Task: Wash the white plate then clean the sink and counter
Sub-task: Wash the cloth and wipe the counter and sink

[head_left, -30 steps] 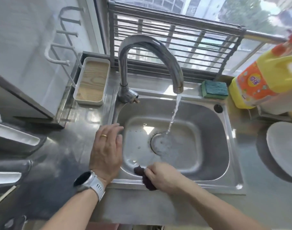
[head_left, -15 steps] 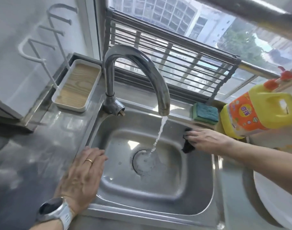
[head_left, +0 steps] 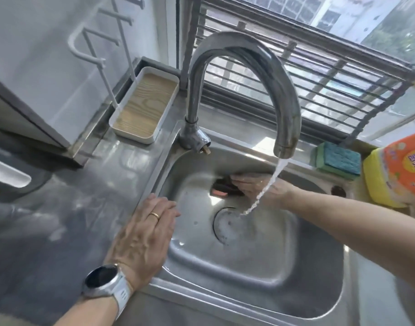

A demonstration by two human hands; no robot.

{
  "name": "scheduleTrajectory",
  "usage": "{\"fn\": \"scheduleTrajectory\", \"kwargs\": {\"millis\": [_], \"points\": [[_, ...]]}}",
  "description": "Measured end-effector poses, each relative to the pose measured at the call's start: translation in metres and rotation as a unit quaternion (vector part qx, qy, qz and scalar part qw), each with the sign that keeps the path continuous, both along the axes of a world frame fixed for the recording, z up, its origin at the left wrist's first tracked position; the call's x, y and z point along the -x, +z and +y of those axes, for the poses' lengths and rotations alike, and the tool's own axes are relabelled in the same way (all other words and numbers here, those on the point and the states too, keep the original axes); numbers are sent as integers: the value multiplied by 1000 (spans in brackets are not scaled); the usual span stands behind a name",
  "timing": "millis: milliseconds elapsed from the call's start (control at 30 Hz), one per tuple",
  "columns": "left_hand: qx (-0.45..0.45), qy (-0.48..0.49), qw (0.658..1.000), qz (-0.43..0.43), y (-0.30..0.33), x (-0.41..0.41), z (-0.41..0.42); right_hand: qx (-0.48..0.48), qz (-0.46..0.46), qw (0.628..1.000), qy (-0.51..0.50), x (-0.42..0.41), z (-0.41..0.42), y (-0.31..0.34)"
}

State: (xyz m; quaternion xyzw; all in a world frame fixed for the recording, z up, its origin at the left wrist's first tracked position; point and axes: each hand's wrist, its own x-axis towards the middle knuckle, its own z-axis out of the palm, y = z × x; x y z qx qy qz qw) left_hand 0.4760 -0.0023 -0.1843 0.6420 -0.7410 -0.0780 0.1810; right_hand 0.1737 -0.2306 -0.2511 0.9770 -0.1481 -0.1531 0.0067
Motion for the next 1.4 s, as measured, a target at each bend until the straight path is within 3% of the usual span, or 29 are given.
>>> {"fn": "scheduleTrajectory", "kwargs": {"millis": [67,100,133,167,233,267,300,333,400,433,500,567,633,767,900,1033,1200,1300,1400], "points": [[-6,-3,1000,-5,1,0,0,41,13,996,-76,41,23,16],[-8,-3,1000,-7,1,-1,0,40,79,991,-105,65,35,8],[-8,-3,1000,-7,1,-1,-1,-26,143,978,-151,82,52,9],[-5,-3,1000,-7,1,-1,-1,-34,201,973,-110,83,67,8],[-8,-4,1000,-5,0,-1,0,-86,307,934,-161,82,114,1],[-12,-5,1000,-2,1,0,0,-165,356,895,-212,73,135,0],[-16,-5,1000,3,2,-1,1,-204,350,904,-138,71,161,-5],[-20,-5,1000,9,2,-1,1,-219,410,876,-127,60,176,1],[-22,-6,999,22,3,1,1,-205,438,870,-97,32,189,0],[-21,-4,999,24,2,0,1,-209,385,899,-22,26,190,2],[-19,0,999,28,2,-1,0,-241,225,941,-78,-2,178,7],[-23,2,999,31,3,0,0,-208,106,972,-23,-33,179,-11],[-26,3,999,29,2,0,2,-215,38,976,-4,-76,177,-34],[-11,5,999,39,-1,-1,1,-234,-78,955,-166,-148,143,-42],[-11,-3,1000,27,-2,-2,0,-75,-49,969,-231,-101,69,-35],[-20,-12,1000,11,-1,-3,0,-74,32,970,-231,-11,60,-30],[-24,-13,999,18,0,-3,-1,-73,165,925,-334,66,112,-9],[-24,-8,999,24,1,-2,-1,-85,175,956,-220,59,157,-8],[-26,-1,999,29,0,-2,-1,-45,104,992,-49,20,179,-8]]}}
